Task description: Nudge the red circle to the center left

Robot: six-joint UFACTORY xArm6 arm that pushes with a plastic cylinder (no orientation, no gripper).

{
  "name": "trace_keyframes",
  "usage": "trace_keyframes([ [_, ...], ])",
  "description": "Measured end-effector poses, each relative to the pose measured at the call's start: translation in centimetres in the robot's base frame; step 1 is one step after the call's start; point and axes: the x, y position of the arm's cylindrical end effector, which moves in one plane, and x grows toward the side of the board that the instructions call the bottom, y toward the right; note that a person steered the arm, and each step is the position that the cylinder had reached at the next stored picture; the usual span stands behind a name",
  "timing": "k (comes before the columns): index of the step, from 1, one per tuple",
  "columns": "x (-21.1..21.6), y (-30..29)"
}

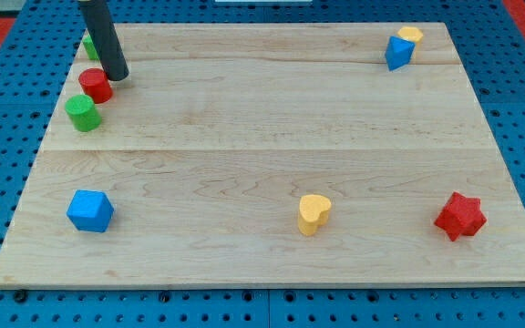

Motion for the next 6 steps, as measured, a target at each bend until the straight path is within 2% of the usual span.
trace_keyframes([
  [2, 0.3, -2.7],
  [3, 0.3, -1.3],
  [5, 2.0, -4.1],
  [6, 1.1, -3.8],
])
